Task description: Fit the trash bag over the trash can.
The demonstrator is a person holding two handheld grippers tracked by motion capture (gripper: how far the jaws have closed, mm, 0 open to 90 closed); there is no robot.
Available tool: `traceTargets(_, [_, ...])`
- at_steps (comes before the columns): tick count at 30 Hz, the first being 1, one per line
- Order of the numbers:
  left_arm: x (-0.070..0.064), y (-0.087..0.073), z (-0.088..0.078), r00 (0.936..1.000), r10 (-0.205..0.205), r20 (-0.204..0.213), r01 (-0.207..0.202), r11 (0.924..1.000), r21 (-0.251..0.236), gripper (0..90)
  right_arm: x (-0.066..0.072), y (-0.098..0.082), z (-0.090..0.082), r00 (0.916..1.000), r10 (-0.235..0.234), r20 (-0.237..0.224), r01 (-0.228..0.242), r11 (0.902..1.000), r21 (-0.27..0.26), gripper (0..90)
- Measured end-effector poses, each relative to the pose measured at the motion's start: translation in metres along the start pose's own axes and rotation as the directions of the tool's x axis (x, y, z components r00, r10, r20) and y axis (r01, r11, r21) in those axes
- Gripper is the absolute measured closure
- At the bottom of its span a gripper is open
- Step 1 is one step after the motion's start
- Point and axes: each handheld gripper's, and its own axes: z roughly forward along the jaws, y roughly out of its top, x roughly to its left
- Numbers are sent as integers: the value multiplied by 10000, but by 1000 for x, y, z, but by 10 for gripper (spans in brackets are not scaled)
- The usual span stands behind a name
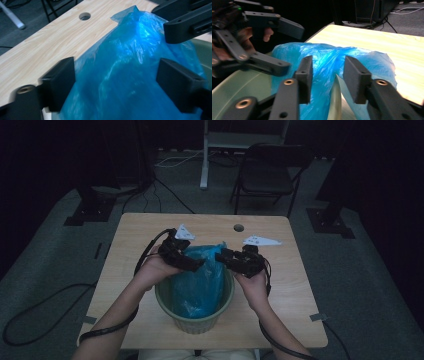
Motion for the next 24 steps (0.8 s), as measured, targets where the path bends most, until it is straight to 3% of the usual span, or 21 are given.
traceTargets(2, [0, 1, 2, 10000, 9, 10, -9, 10000, 56, 358, 1, 0, 1, 9999, -96, 80, 96, 9999, 40, 696])
traceTargets(3, [1, 3, 4, 9997, 229, -46, -229, 9997, 63, 443, 1, 0, 2, 9998, -147, 100, 146, 9999, 91, 710])
traceTargets(5, [1, 5, 6, 9997, 232, 45, -232, 9997, 103, 510, 1, 1, 4, 9998, -187, 104, 185, 9997, 166, 744])
traceTargets(8, [-1, 6, 8, 9988, 408, -288, -409, 9992, -12, 646, 1, 1, 6, 9998, -185, 92, 184, 9997, 188, 807])
traceTargets(9, [0, 7, 6, 9994, 313, -170, -315, 9994, -118, 727, 1, 1, 6, 9998, -198, 88, 196, 9996, 183, 838])
traceTargets(12, [2, 6, -1, 9997, 255, 37, -252, 9985, -493, 854, 1, 2, 6, 9997, -239, 38, 238, 9996, 162, 899])
traceTargets(14, [2, 4, -7, 9997, 237, 40, -234, 9969, -748, 899, 1, 2, 3, 9996, -269, -7, 269, 9996, 114, 900])
traceTargets(18, [4, -4, -23, 9998, 92, 165, -71, 9924, -1226, 900, -1, 1, -7, 9996, -249, -114, 248, 9997, -70, 900])
traceTargets(19, [4, -6, -27, 9991, 42, 426, 16, 9909, -1349, 900, -2, 0, -10, 9995, -226, -240, 223, 9997, -139, 900])
traceTargets(24, [-4, -18, -45, 9978, 312, 588, -213, 9866, -1618, 900, 0, -3, -26, 9983, -177, -556, 158, 9993, -348, 900])
